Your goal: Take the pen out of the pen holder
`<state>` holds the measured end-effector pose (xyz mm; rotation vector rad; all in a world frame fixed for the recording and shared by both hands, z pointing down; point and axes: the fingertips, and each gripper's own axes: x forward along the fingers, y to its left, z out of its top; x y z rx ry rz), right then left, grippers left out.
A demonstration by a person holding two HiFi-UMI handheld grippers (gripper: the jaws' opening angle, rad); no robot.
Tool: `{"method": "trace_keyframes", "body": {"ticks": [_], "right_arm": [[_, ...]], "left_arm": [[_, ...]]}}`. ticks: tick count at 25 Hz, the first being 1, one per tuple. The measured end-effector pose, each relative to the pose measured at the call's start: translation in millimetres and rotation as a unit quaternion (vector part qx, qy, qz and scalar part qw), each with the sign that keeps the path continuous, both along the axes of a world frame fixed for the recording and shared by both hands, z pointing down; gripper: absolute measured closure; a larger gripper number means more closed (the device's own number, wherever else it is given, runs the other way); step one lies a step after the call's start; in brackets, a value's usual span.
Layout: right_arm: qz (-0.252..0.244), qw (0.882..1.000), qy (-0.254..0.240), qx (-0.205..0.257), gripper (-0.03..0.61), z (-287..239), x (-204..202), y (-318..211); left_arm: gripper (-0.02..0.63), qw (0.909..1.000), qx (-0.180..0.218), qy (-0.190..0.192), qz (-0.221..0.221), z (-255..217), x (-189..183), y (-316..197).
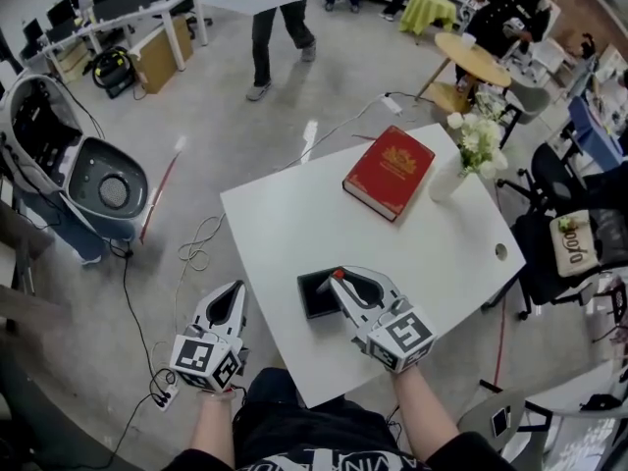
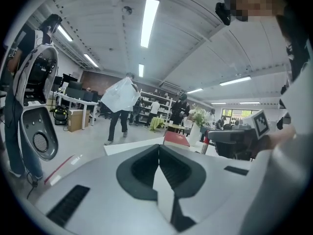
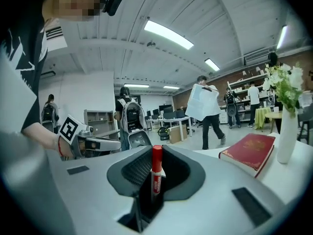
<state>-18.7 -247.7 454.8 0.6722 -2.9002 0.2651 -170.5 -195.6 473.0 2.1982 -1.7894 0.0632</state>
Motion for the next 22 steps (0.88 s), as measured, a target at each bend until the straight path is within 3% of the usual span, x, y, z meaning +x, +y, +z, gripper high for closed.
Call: {"method": "trace_keyframes", "body": {"ticks": [22], "right_arm": [[0.034, 0.997, -0.058, 0.028, 0.511, -55.6, 30.4, -11.2]], "left_arm": [[0.609, 0.9990, 0.037, -0.007, 0.024, -31.7, 14.5, -29.5]]}}
